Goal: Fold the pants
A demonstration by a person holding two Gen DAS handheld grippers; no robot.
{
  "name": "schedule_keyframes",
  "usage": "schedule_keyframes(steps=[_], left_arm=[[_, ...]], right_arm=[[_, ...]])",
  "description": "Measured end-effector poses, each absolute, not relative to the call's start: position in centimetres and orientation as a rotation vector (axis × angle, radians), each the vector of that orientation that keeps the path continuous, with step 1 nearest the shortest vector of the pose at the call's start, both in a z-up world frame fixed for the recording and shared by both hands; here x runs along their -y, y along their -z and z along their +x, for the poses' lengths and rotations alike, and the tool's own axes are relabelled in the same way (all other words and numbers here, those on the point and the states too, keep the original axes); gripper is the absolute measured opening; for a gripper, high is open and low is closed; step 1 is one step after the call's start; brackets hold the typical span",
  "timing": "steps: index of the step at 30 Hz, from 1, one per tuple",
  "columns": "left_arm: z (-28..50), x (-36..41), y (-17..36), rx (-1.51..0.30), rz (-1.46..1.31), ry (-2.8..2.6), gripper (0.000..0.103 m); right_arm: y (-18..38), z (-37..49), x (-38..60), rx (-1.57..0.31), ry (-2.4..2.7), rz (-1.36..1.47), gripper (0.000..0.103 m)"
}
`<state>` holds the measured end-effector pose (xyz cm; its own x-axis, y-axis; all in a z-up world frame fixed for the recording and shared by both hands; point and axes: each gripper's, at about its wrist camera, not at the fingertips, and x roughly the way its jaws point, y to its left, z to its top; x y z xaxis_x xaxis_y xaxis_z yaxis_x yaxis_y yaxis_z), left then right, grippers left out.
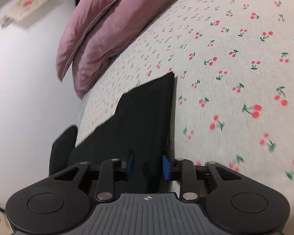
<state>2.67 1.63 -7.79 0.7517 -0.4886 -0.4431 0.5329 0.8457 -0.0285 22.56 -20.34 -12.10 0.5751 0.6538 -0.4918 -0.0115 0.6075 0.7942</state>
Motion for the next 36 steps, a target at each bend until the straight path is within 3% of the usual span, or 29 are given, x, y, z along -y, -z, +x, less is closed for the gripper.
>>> schedule_keyframes(steps=[1,2,16,36], left_arm=[[2.7,-1.8,7.7,-0.455,0.091,0.559,0.004],[2.8,-1.9,7.5,-0.454,0.075,0.559,0.003],[2.2,-8.8,3.6,-0.289,-0.189,0.432,0.001],[2.5,-24.5,2.4,-0.249,-0.641,-0.11,0.002]], right_arm=[[12.3,22.8,20.4,-0.88,-0.432,0.85,0.006],[12.1,23.0,20.2,-0.878,-0.406,0.846,0.006],[4.3,25.3,11.6,-0.709,-0.525,0.704,0.005],[2.0,32.3,-12.8,-0.818,-0.716,0.497,0.004]])
